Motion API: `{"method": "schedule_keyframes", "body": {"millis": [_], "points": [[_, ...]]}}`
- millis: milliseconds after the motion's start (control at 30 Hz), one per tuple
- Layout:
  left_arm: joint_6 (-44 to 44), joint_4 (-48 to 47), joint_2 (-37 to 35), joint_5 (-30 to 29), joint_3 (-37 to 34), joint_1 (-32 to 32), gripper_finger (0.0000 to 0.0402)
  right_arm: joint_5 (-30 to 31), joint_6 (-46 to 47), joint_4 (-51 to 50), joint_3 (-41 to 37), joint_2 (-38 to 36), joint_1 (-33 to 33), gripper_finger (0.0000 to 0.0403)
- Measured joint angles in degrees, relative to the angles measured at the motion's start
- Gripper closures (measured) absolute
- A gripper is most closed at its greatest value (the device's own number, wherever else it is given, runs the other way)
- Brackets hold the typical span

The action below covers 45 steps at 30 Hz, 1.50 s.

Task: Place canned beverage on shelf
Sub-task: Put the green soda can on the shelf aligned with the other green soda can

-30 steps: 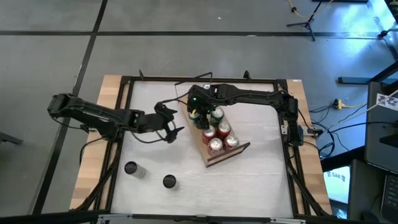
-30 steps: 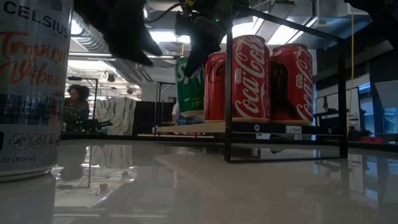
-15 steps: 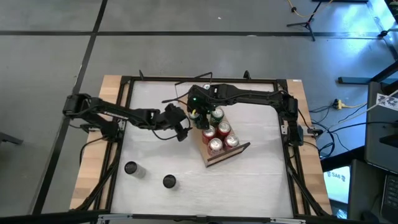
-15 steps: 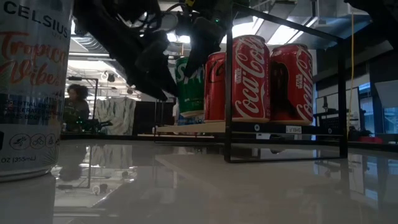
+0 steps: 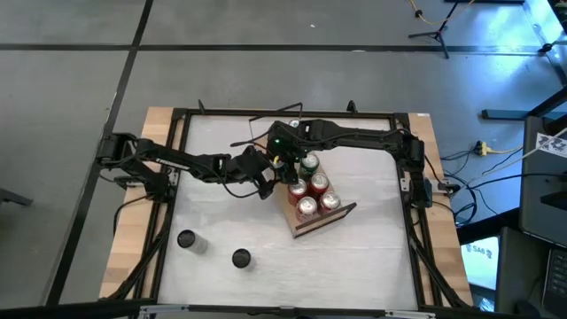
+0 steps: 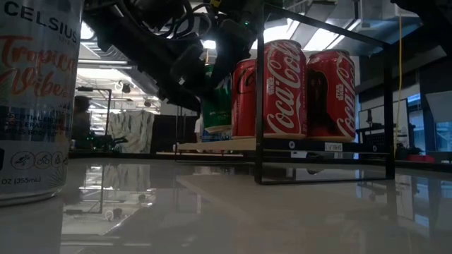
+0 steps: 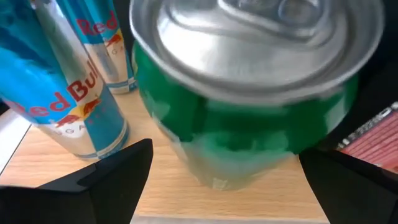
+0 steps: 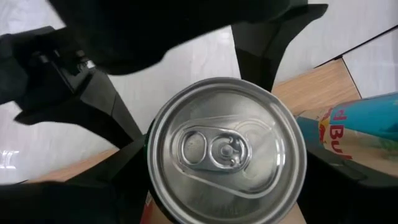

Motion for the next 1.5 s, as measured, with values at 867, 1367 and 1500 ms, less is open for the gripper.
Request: {"method": "schedule_keyframes", "body": {"millis": [867, 1367, 1500], "points": [[0.0, 2.1, 0.0, -1.8, 0.0, 0.3, 0.0074, 0.0, 0.0, 2.4, 0.0, 0.0, 0.0, 0.0095], [0.0, 2.0, 0.0, -1.8, 0.0, 0.3, 0.0129, 0.0, -0.2, 2.2, 0.0, 0.0, 0.0, 0.0095], [0.0, 2.0, 0.0, -1.7, 0.0, 0.3, 0.0129, 0.0, -0.1, 2.1, 0.0, 0.0, 0.0, 0.0095]]}}
